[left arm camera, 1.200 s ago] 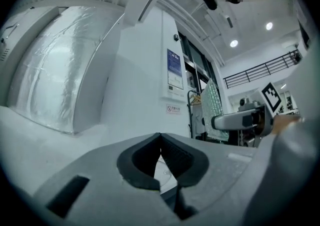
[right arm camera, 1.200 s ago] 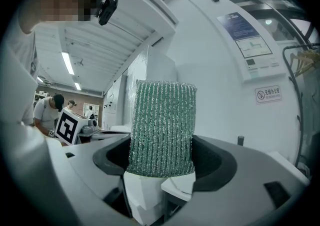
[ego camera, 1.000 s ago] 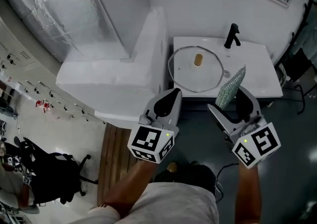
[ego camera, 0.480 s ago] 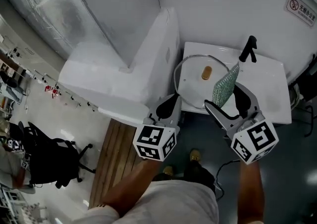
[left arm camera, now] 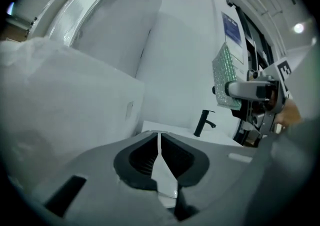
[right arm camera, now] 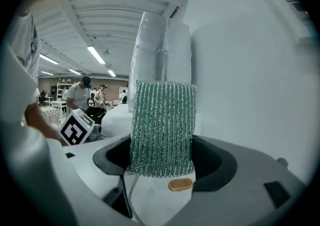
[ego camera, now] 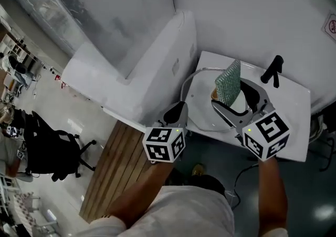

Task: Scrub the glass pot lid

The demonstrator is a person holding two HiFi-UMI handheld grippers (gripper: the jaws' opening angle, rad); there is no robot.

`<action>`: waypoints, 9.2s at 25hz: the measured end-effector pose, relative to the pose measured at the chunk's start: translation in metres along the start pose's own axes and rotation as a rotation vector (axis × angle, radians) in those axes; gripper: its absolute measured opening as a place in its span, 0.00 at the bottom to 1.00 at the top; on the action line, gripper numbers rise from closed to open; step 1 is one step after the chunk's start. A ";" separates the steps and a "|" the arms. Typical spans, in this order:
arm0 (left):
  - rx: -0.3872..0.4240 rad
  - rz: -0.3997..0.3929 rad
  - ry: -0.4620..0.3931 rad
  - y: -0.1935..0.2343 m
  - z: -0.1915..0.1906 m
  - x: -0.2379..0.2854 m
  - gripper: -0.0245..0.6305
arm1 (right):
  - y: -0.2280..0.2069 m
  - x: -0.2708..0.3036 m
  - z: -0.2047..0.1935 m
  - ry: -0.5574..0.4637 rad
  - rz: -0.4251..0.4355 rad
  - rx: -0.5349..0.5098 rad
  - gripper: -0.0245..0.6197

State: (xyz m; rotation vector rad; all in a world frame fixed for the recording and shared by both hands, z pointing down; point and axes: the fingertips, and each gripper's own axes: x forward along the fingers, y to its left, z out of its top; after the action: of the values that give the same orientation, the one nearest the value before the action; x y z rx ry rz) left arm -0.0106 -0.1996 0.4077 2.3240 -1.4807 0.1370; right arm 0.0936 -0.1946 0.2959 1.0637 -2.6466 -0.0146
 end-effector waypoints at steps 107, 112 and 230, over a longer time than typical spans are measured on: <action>-0.129 0.131 0.367 0.063 -0.096 0.064 0.09 | 0.002 0.123 -0.189 1.226 0.420 -0.857 0.58; -0.127 0.136 0.364 0.063 -0.097 0.064 0.09 | 0.003 0.117 -0.187 1.190 0.428 -0.759 0.58; 0.325 -0.429 -0.327 -0.090 0.130 -0.018 0.07 | -0.012 -0.029 0.030 -0.296 -0.043 0.096 0.58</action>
State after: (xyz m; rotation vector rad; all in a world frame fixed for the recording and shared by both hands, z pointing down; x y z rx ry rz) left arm 0.0462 -0.1980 0.2590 2.9888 -1.1159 -0.1355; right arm 0.1134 -0.1861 0.2580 1.2345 -2.9116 -0.0593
